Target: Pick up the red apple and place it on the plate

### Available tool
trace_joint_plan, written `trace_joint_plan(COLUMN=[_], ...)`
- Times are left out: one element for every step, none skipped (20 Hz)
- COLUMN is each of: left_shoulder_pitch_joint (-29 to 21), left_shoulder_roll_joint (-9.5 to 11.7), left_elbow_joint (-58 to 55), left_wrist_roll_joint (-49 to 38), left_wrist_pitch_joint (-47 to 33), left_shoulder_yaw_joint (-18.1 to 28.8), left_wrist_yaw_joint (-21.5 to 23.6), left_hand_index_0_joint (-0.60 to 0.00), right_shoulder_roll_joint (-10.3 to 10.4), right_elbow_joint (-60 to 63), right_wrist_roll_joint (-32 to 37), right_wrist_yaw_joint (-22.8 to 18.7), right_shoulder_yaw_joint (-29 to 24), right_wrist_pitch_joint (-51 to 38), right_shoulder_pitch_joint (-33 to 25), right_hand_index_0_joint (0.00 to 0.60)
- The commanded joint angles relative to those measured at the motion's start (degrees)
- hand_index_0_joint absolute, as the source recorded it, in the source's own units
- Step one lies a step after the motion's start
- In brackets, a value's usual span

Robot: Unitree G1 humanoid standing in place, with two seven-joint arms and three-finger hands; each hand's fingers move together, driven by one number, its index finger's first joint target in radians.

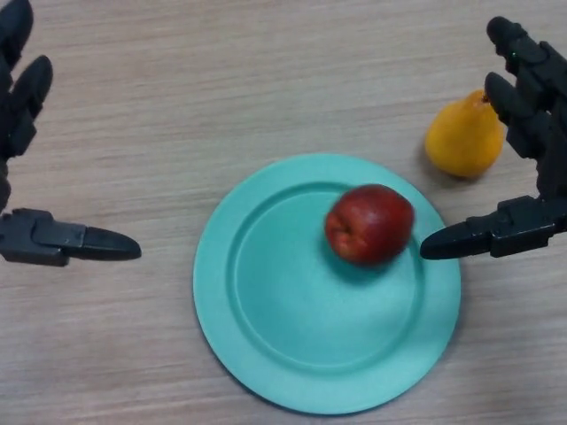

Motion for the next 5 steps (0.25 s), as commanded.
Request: trace_joint_plan(left_shoulder_pitch_joint=[-2.26, -2.46, -2.29, -2.25, -2.27], left_shoulder_roll_joint=[2.44, 2.51, 2.40, 2.22, 1.67], left_elbow_joint=[0.22, 0.64, 1.20, 1.59, 2.20], left_wrist_roll_joint=[0.30, 0.93, 2.82, 3.39, 2.90], left_wrist_pitch_joint=[-6.67, -6.54, -7.04, -7.73, -9.19], left_shoulder_yaw_joint=[3.12, 2.56, 1.63, 1.37, 1.86], left_wrist_yaw_joint=[0.79, 1.07, 0.32, -0.22, -0.68], left_hand_index_0_joint=[0.000, 0.000, 0.000, 0.000, 0.000], right_shoulder_roll_joint=[-1.37, -1.59, -2.33, -2.53, -2.42], right_elbow_joint=[-1.70, -1.22, -0.22, 0.16, 0.42], right_wrist_roll_joint=[-0.02, 0.26, 0.09, -0.08, -0.47], right_wrist_yaw_joint=[0.77, 1.03, 1.82, 2.22, 2.26], right_shoulder_yaw_joint=[-2.99, -3.43, -3.92, -4.09, -4.21], right_wrist_pitch_joint=[-7.65, -7.58, -8.27, -8.83, -9.99], right_shoulder_pitch_joint=[-2.45, -2.49, -1.99, -1.55, -0.88], right_hand_index_0_joint=[0.000, 0.000, 0.000, 0.000, 0.000])
